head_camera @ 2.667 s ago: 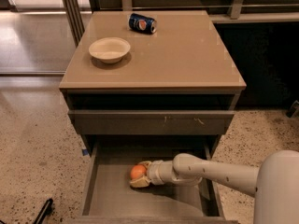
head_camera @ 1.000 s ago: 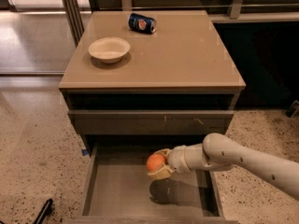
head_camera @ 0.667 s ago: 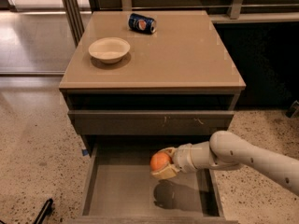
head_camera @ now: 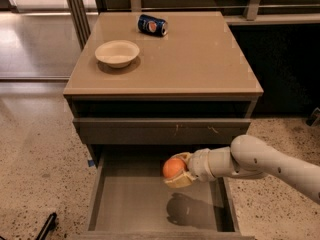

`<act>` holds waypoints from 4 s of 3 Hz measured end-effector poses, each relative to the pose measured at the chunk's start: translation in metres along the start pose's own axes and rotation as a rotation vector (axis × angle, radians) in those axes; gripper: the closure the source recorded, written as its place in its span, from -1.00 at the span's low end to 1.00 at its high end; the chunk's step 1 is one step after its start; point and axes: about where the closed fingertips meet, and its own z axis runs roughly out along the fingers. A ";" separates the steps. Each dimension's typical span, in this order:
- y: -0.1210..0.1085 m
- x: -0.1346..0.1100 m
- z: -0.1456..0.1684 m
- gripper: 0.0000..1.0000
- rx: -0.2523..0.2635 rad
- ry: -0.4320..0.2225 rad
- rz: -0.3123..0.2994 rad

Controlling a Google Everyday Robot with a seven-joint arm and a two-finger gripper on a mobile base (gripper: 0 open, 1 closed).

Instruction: Pick orange from middle drawer and place on counter

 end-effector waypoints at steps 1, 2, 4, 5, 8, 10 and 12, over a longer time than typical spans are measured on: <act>0.006 -0.028 -0.008 1.00 0.001 -0.011 -0.037; 0.020 -0.085 -0.036 1.00 0.035 -0.016 -0.133; 0.029 -0.197 -0.095 1.00 0.136 0.011 -0.319; 0.018 -0.240 -0.111 1.00 0.207 -0.026 -0.363; -0.042 -0.282 -0.090 1.00 0.294 -0.090 -0.378; -0.072 -0.288 -0.114 1.00 0.517 -0.148 -0.368; -0.116 -0.277 -0.134 1.00 0.617 -0.200 -0.303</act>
Offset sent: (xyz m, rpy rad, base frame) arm -0.0098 0.0320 0.2010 -0.0715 -0.3041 0.0725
